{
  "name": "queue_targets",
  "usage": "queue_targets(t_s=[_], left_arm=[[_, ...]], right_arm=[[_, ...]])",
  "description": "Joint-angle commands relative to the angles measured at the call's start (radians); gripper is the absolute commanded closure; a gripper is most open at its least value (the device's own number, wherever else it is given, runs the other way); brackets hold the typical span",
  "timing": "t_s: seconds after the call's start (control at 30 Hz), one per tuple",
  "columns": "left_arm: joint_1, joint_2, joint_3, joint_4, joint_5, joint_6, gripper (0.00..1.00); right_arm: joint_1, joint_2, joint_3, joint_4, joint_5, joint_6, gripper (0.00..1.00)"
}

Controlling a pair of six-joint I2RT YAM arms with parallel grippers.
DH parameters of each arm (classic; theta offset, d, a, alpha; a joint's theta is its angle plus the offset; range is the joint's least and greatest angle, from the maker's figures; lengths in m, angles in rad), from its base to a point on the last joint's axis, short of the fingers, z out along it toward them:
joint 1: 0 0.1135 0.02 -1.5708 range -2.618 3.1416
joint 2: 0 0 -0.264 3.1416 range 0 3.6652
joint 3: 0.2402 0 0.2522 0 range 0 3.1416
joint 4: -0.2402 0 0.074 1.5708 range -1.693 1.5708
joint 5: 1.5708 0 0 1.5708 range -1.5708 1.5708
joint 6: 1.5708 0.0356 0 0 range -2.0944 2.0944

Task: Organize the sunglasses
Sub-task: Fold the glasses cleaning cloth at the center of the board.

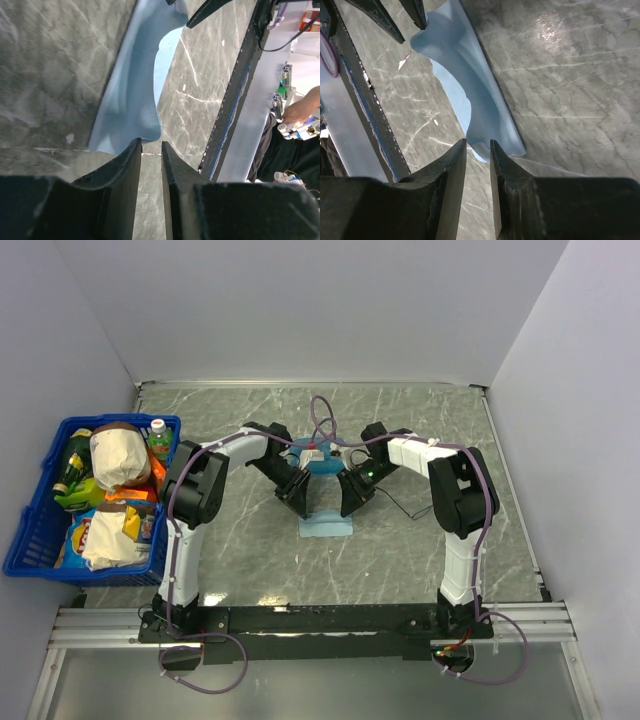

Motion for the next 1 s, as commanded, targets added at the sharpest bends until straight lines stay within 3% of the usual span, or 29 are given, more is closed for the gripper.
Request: queue_targets(t_s=[0.0, 0.47, 0.83, 0.97], left_arm=[[-0.017, 0.013, 0.044, -0.034, 0.060, 0.070, 0.71], [-0.032, 0.032, 0.060, -0.088, 0.073, 0.114, 0.71], [-0.032, 0.030, 0.102, -0.229, 0.159, 0.272, 0.70], [-0.029, 0.012, 0.080, -0.149, 0.137, 0.210, 0.70]], right_arm=[[0.025, -0.031, 0.028, -0.034, -0.032, -0.056, 0.66], [0.033, -0.026, 0.037, -0.084, -0.049, -0.105, 0.64], [0.041, -0.031, 0.037, -0.089, -0.049, -0.109, 0.64], [0.037, -0.040, 0.031, -0.054, -0.016, -0.081, 0.63]])
